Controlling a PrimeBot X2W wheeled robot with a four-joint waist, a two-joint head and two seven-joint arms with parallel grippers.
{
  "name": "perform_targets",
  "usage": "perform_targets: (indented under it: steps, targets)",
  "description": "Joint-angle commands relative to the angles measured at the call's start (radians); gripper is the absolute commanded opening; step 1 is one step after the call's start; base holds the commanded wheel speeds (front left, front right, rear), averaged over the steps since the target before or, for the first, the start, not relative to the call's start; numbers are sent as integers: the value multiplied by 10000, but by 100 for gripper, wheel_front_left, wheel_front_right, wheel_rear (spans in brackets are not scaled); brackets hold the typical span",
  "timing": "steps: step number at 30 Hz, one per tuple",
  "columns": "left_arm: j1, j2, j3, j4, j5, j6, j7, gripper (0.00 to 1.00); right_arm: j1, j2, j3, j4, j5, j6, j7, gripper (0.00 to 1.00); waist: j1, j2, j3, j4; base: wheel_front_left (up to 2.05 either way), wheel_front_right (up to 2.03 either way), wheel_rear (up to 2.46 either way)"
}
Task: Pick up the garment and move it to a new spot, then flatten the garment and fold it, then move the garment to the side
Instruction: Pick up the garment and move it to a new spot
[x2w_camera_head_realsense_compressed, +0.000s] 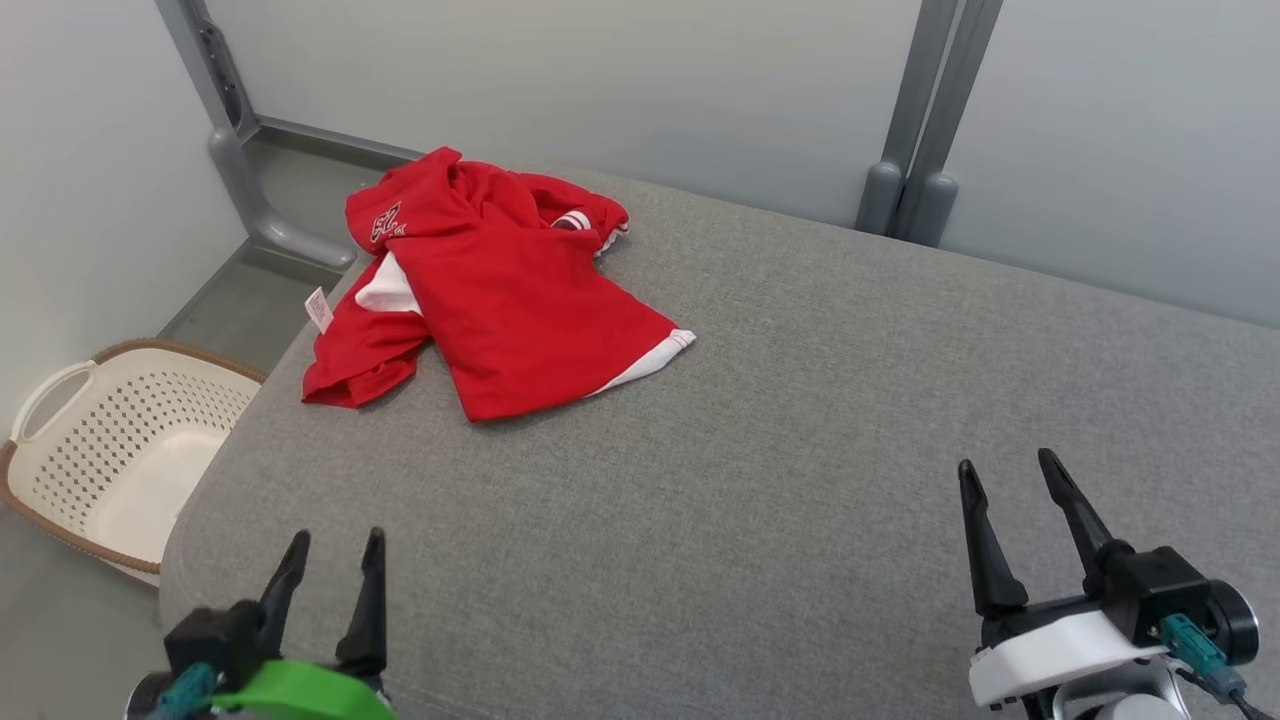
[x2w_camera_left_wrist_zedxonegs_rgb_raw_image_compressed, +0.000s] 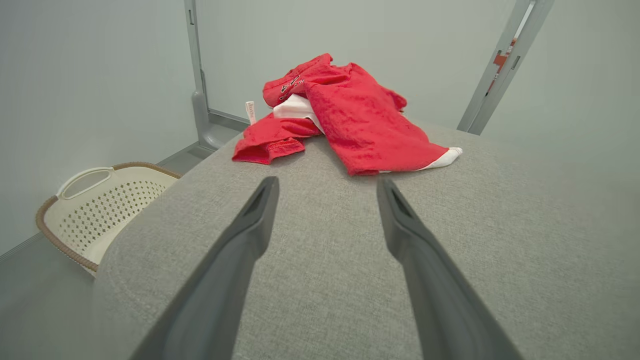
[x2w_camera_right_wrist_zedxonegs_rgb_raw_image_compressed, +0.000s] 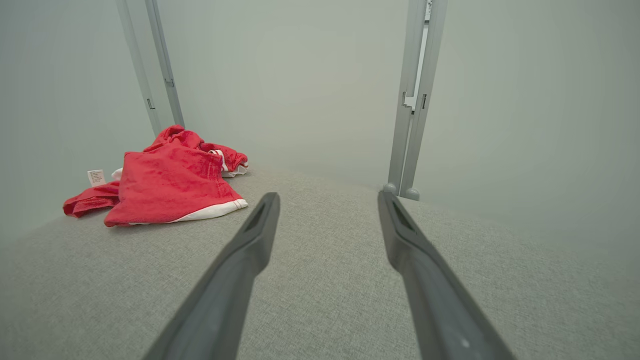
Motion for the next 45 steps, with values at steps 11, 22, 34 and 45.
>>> perform_targets:
  steps: [11,22,34,45]
  targets:
    - [-4874,254,-1961,1873,-2928,16,3083,100,-2091,-266,614,-213,-567,4,-32,100,0,0,3348,-1398,0,0,0]
    - [-7749,637,-2437,4858,-4421,16,5196,100,-3357,-156,1112,-44,-504,4,-32,100,0,0,4805,-2384,0,0,0]
    - [-7269,1069,-3310,5898,-4918,-30,5451,0,-2810,-31,961,84,-208,4,-32,100,0,0,3805,-2809,0,0,0]
    - [-5692,3272,-2949,-277,-6478,173,5617,0,-1618,-35,662,68,662,4,-32,100,0,0,2063,-2981,0,0,0]
